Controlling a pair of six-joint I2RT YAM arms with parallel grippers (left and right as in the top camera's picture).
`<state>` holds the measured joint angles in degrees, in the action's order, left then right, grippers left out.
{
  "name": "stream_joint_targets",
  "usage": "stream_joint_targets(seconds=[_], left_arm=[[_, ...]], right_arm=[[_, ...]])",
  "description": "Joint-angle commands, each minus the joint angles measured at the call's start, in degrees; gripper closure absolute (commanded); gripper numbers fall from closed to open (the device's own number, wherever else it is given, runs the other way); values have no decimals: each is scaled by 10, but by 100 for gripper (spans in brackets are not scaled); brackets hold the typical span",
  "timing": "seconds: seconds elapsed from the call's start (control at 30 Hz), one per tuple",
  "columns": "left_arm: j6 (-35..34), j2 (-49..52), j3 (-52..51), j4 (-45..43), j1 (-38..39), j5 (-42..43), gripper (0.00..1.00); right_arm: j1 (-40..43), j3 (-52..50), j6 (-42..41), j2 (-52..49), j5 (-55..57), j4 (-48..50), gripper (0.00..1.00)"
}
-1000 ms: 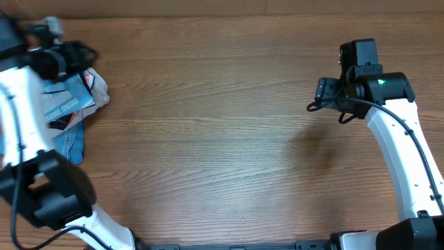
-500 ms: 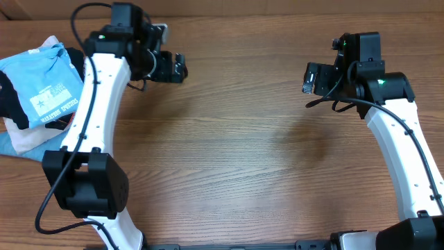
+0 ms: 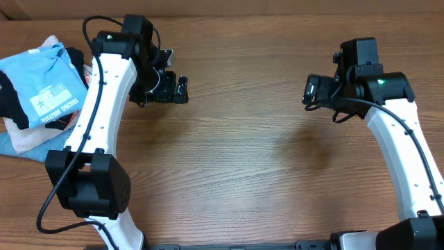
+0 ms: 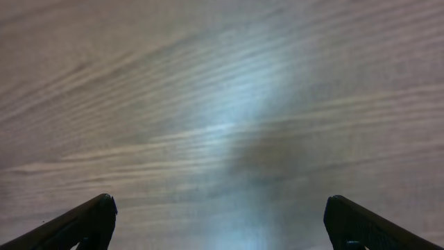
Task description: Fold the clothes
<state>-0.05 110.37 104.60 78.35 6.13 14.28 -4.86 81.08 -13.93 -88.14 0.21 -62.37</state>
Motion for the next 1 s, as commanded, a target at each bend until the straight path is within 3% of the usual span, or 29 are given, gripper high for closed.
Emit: stream_joint_targets(seconds=[0.0, 0.2, 0.4, 0.7, 0.83, 0.97], left_arm=[[-7, -30, 12, 14, 0, -4, 0], [-3, -90, -8, 17, 23, -30, 0], [-10, -224, -113, -66, 75, -79, 0], [15, -524, -390, -287, 104, -106, 0], [14, -635, -470, -337, 104, -149, 0], [14, -688, -509, -355, 104, -201, 0]], right_arm=[[0, 3, -29, 11, -4, -26, 0], [0, 2, -29, 65, -15, -74, 0], [-23, -33, -28, 170, -13, -54, 0], [-66, -244, -28, 412, 45, 93, 0], [-71, -330, -30, 507, 58, 138, 0], [-70, -362, -30, 534, 58, 141, 0]])
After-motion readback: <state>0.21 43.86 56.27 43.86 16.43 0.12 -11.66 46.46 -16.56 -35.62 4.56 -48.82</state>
